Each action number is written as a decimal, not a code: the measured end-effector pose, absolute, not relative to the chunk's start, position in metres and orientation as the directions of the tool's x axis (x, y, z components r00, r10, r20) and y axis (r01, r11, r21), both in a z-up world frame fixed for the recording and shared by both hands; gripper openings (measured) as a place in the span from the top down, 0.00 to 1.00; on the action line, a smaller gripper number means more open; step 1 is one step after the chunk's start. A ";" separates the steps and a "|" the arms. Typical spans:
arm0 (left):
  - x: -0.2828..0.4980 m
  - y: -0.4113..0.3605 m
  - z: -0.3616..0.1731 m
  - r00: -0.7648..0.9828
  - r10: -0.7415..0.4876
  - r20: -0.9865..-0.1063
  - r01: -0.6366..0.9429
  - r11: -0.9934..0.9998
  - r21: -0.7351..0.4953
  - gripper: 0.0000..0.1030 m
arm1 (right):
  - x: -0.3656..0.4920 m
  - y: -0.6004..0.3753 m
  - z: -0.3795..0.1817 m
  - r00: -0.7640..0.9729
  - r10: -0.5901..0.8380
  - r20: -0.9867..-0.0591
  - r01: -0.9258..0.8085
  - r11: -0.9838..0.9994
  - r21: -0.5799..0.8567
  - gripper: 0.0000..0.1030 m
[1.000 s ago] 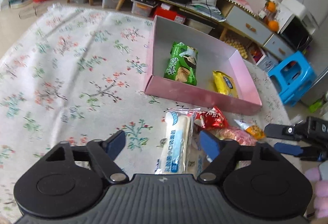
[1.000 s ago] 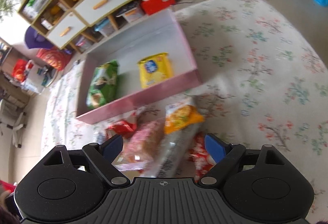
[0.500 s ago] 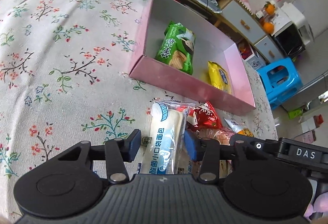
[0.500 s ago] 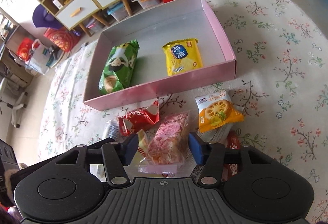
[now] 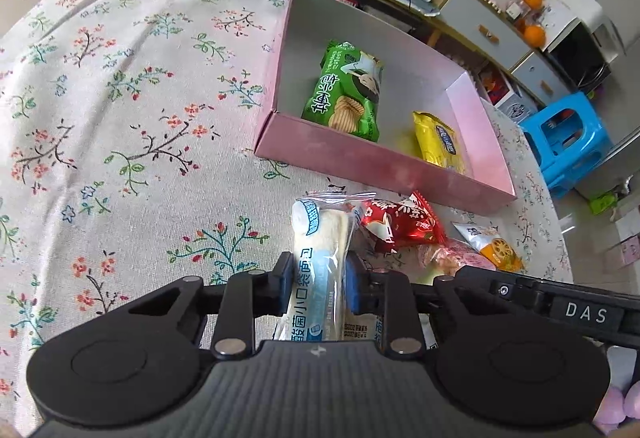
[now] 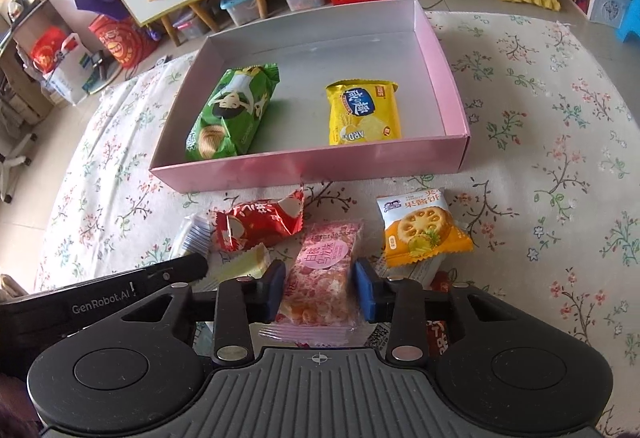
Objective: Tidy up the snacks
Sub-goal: 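Carry both packets into the pink box and open both tools, then withdraw both tools from the box back over the remaining snacks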
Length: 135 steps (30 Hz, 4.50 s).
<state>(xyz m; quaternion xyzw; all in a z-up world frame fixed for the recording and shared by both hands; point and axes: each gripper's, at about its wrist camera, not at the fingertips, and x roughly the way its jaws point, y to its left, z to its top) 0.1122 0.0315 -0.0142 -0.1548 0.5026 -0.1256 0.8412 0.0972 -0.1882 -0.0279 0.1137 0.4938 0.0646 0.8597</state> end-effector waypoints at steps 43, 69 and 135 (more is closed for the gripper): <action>0.164 0.002 0.033 0.534 -0.443 -0.720 0.091 0.877 -0.472 0.79 | 0.134 -0.264 0.027 0.668 0.272 -0.693 0.139 0.869 0.475 0.66; 0.247 -0.054 -0.013 0.570 -0.371 -0.733 0.152 0.924 -0.350 0.80 | 0.231 -0.265 -0.039 0.745 0.293 -0.600 0.017 0.890 0.456 0.66; 0.077 0.002 0.041 0.603 -0.206 -0.771 0.224 0.971 -0.084 0.00 | 0.059 -0.224 0.020 0.657 0.231 -0.718 -0.026 0.958 0.285 0.05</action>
